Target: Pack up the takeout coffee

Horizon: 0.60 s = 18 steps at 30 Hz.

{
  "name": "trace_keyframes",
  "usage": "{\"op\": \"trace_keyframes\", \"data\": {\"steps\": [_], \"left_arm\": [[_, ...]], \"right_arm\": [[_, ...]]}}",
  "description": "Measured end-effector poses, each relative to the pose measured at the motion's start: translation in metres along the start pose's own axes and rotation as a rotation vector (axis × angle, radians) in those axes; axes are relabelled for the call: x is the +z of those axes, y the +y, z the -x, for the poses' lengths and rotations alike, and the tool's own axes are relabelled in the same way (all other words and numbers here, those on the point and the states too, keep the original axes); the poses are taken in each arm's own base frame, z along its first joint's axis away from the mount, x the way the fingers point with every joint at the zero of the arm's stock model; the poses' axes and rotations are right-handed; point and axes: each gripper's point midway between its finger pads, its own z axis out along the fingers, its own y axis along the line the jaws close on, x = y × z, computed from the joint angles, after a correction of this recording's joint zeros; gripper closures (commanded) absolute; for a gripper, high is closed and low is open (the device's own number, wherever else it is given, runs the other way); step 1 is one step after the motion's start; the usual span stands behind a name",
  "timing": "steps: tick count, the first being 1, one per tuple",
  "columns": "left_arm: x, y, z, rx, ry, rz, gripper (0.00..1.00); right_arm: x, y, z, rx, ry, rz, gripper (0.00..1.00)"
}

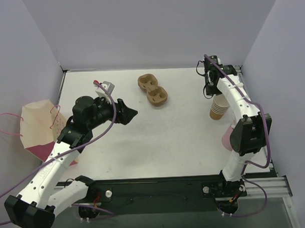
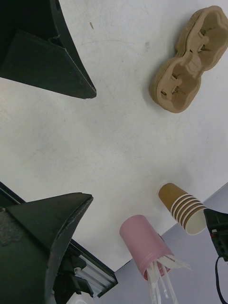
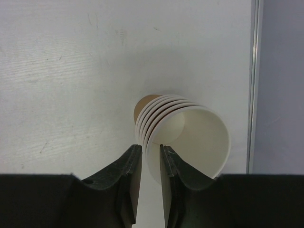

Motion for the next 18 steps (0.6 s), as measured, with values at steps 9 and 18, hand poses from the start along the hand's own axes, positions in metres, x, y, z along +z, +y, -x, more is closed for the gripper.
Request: {"op": "trace_keyframes", "data": {"steps": [9,18], "left_arm": [[0.000,-0.001,0.000,0.000,0.001,-0.004,0.10],[0.000,-0.001,0.000,-0.001,0.002,-0.005,0.10]], "right_arm": [[0.006,-0.003,-0.013,0.002,0.046,0.007,0.76],[0.009,0.000,-0.021,0.002,0.071,0.031,0.81]]}}
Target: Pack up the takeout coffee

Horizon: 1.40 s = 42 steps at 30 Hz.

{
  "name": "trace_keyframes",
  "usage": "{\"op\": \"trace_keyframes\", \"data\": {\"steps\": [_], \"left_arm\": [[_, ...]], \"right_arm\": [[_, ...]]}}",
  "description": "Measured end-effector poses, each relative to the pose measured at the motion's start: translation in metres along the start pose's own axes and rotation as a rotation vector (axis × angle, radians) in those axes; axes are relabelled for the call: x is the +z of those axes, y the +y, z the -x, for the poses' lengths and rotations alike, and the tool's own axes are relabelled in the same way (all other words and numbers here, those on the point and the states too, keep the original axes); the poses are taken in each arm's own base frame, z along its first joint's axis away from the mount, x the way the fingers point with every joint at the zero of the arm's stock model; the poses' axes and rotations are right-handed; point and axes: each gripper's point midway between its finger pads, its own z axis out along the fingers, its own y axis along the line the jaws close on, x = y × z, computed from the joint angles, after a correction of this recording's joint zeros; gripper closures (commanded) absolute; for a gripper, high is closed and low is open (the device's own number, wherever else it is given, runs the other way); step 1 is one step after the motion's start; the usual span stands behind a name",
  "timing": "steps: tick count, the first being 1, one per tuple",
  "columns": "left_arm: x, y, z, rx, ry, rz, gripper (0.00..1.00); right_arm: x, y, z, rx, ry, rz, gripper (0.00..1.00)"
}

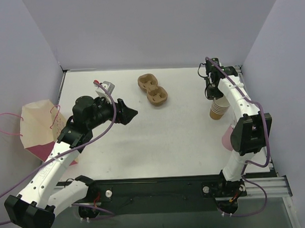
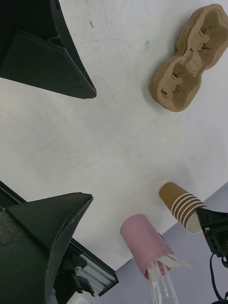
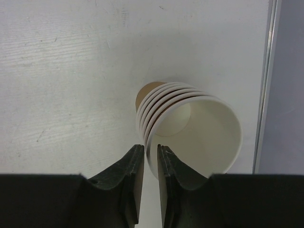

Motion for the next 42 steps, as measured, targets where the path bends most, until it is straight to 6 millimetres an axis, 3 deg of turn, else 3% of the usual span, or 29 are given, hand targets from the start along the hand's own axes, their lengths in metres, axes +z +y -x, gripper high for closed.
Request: {"op": "trace_keyframes", "data": {"steps": [8,20,42], "left_arm": [[0.0001,-0.0003,-0.0002,-0.001,0.001,-0.002,0.10],[0.0001,-0.0003,-0.0002,-0.001,0.001,-0.002,0.10],[0.0017,0.0008,-0.0017,-0.003,0.007,0.000,0.10]], "right_arm": [[0.0037,-0.0051,-0.0034,0.014,0.014,0.003,0.82],[0.0093,-0.0028,-0.0085,0.006,0.035,0.013,0.94],[0.0050,-0.0063,-0.0070,-0.014,0.029,-0.033,0.92]]}}
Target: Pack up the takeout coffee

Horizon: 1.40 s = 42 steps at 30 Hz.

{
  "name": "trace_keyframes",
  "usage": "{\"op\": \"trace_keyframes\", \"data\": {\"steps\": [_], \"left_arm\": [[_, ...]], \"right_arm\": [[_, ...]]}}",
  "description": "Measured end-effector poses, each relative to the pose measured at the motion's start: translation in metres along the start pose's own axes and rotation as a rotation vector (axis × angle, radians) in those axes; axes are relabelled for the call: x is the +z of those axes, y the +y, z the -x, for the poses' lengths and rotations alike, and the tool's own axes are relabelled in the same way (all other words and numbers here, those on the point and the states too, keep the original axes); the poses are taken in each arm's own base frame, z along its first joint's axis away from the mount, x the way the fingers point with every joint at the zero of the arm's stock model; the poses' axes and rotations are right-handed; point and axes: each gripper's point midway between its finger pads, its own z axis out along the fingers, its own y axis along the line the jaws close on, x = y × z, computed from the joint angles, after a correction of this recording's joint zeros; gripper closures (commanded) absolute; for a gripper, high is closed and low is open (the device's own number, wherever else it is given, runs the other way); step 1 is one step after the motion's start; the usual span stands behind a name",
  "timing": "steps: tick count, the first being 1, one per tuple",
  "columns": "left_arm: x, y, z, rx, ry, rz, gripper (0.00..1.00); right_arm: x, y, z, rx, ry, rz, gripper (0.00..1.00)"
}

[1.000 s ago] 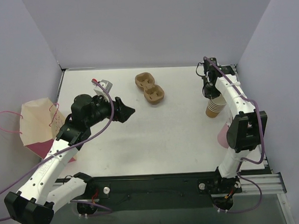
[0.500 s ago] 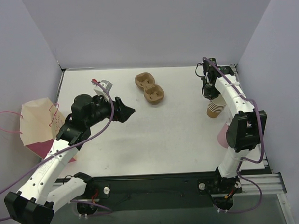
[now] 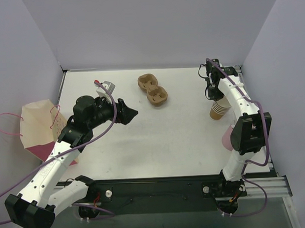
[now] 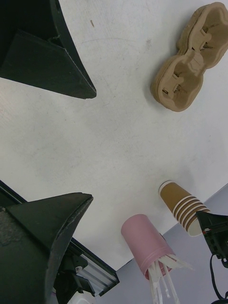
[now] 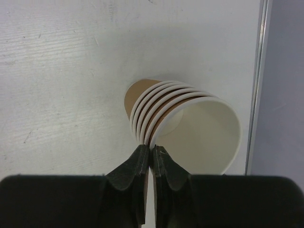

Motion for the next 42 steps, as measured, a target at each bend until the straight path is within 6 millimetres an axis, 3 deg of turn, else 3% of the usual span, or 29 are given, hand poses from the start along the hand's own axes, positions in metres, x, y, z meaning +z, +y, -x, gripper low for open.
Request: {"op": "trace_keyframes", "data": {"steps": [12,16,24,32,42], "left_arm": [[0.000,0.000,0.000,0.000,0.001,-0.002,0.10],[0.000,-0.001,0.000,0.000,0.001,-0.003,0.10],[0.000,-0.001,0.000,0.000,0.001,-0.003,0.10],[0.000,-0.001,0.000,0.000,0.001,-0.003,0.10],[0.000,-0.002,0.000,0.000,0.002,-0.009,0.10]], "right_arm": [[-0.003,0.000,0.004,0.002,-0.011,0.004,0.91],[-0.004,0.002,0.004,0.004,-0.012,0.010,0.86],[-0.005,0.009,0.005,-0.003,-0.013,0.044,0.93],[-0.007,0.010,0.005,-0.003,-0.012,0.051,0.89],[-0.016,0.015,0.015,-0.011,-0.038,0.057,0.97]]}}
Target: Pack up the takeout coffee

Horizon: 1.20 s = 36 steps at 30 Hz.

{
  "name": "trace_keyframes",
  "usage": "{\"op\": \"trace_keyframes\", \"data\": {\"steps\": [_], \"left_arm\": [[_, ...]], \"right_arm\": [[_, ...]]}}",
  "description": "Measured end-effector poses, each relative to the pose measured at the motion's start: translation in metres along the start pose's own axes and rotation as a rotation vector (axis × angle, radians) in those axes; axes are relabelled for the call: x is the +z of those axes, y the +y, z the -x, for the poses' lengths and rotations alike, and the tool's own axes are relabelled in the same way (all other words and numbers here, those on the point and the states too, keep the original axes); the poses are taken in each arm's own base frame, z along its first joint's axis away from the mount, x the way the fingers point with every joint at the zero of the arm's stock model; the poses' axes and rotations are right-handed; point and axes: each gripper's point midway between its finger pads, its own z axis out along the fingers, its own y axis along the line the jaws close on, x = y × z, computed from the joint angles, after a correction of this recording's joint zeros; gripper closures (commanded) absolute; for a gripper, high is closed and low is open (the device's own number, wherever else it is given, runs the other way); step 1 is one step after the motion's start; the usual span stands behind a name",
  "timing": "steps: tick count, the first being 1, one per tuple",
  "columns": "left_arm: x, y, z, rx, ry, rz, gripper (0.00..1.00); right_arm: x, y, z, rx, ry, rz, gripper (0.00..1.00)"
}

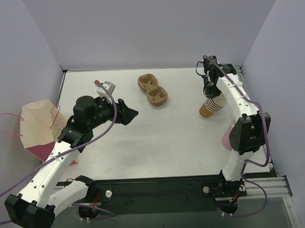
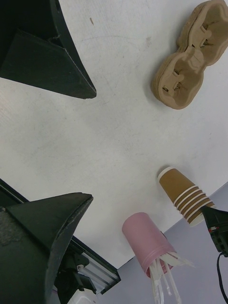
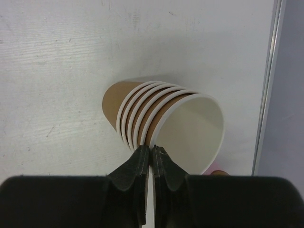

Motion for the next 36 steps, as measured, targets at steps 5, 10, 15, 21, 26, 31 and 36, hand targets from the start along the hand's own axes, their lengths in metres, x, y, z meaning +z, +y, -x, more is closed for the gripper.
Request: {"op": "trace_keyframes", "data": {"steps": [5,10,15,21,26,31,36], "left_arm": [[0.000,-0.001,0.000,0.000,0.002,-0.005,0.10],[0.000,-0.002,0.000,0.000,0.000,-0.007,0.10],[0.000,-0.002,0.001,0.001,-0.003,-0.007,0.10],[0.000,-0.002,0.001,0.002,-0.004,-0.009,0.10],[0.000,-0.002,0.001,0.002,-0.004,-0.009,0.10],[0.000,-0.002,0.001,0.002,-0.004,-0.009,0.10],[0.000,-0.002,0.001,0.002,-0.004,-0.009,0.10]], "right_arm": [[0.002,0.009,0.001,-0.037,0.008,-0.017,0.98],[0.002,0.024,0.000,-0.099,0.009,-0.048,0.99],[0.001,0.034,0.002,-0.182,0.006,-0.125,0.99],[-0.001,0.029,0.005,-0.240,0.000,-0.237,0.99],[-0.004,0.021,0.006,-0.246,-0.002,-0.286,0.99],[-0.009,0.017,0.011,-0.241,-0.015,-0.303,0.99],[-0.019,0.013,0.022,-0.226,-0.045,-0.316,0.99]]}}
